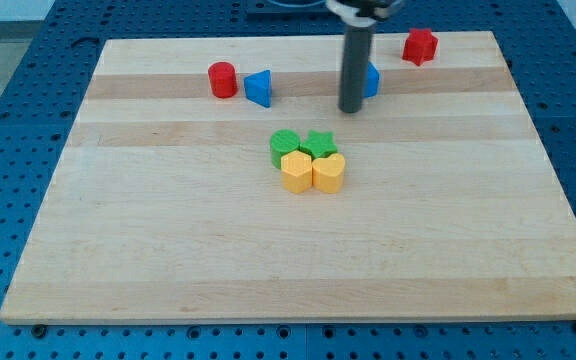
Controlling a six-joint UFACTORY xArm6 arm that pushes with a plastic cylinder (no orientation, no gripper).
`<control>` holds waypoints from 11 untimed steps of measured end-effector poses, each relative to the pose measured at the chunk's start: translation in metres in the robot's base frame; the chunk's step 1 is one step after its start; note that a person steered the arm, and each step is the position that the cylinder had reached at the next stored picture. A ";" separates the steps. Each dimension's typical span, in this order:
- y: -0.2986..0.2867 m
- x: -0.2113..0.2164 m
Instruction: Slide the blue cube closer to the red star
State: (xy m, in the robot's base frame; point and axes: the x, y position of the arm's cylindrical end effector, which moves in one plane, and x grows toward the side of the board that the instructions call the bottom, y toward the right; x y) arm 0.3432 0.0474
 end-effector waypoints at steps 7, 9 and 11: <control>0.042 -0.014; 0.092 -0.009; 0.117 -0.054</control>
